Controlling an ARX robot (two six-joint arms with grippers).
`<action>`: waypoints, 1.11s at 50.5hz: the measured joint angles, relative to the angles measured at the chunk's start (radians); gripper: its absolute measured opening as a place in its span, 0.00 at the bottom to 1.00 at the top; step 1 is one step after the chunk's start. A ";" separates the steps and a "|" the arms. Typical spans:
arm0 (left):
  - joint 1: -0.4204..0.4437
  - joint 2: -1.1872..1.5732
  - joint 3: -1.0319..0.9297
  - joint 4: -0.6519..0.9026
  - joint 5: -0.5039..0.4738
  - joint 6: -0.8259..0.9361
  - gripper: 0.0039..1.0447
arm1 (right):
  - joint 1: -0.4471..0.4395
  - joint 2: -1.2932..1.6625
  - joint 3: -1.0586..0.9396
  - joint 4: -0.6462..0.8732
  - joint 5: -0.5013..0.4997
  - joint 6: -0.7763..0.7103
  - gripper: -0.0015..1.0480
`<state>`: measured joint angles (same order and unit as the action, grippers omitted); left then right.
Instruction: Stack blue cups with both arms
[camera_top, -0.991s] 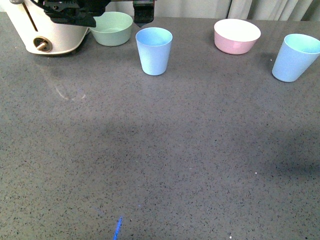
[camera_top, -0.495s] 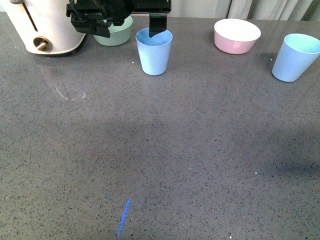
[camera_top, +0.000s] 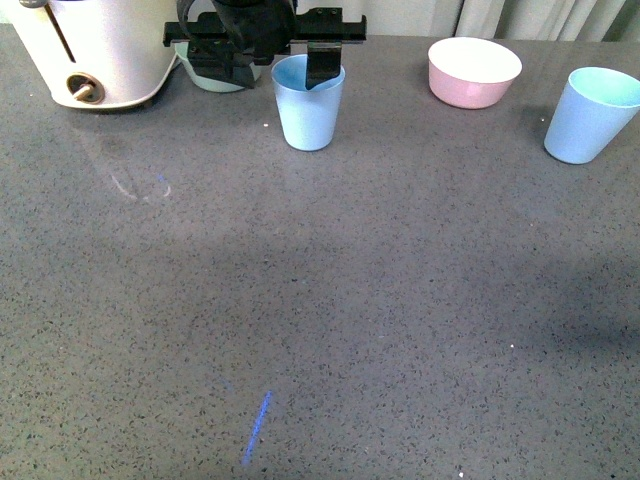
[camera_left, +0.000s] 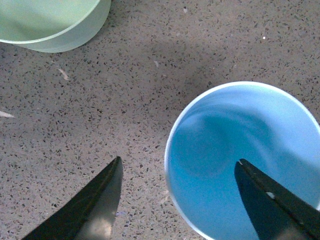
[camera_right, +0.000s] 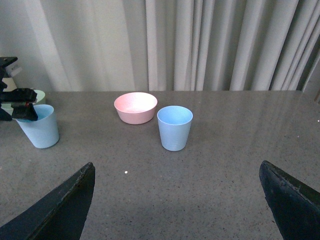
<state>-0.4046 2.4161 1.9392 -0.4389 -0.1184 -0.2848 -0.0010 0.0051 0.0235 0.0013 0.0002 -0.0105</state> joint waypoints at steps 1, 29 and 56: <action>-0.002 0.002 0.006 -0.005 0.000 -0.001 0.60 | 0.000 0.000 0.000 0.000 0.000 0.000 0.91; -0.018 0.024 0.057 -0.060 0.006 -0.018 0.02 | 0.000 0.000 0.000 0.000 0.000 0.000 0.91; -0.153 -0.214 -0.231 -0.039 0.061 -0.100 0.02 | 0.000 0.000 0.000 0.000 0.000 0.000 0.91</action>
<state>-0.5579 2.2017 1.7081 -0.4774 -0.0574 -0.3843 -0.0010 0.0051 0.0235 0.0013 0.0002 -0.0105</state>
